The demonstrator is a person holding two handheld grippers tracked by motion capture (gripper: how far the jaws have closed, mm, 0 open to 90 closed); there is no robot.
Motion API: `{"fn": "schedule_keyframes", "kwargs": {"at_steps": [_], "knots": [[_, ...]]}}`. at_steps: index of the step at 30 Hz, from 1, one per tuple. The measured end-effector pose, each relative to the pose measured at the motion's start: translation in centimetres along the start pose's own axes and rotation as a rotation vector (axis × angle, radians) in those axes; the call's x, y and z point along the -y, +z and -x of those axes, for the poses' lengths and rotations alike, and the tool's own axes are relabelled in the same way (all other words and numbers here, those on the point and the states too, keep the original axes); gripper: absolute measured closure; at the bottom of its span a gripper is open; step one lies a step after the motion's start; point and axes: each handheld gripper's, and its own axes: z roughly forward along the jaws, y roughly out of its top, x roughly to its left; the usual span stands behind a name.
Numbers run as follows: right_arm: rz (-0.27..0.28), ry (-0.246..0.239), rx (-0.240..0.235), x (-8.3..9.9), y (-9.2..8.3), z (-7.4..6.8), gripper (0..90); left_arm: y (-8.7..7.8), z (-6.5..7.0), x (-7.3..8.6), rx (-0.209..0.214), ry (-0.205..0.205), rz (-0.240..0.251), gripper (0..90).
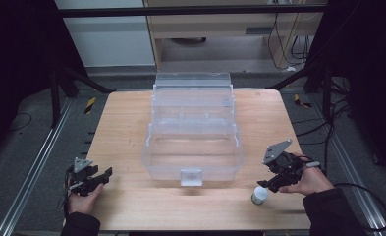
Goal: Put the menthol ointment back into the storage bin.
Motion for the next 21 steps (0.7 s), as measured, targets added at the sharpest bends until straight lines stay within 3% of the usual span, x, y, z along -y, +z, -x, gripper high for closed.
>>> {"fn": "schedule_keyframes", "kwargs": {"at_steps": [21], "knots": [[-0.111, -0.106, -0.074, -0.37, 0.37, -1.0, 35.8, 0.08, 0.09, -0.01, 0.007, 0.009, -0.007, 40.5]]}}
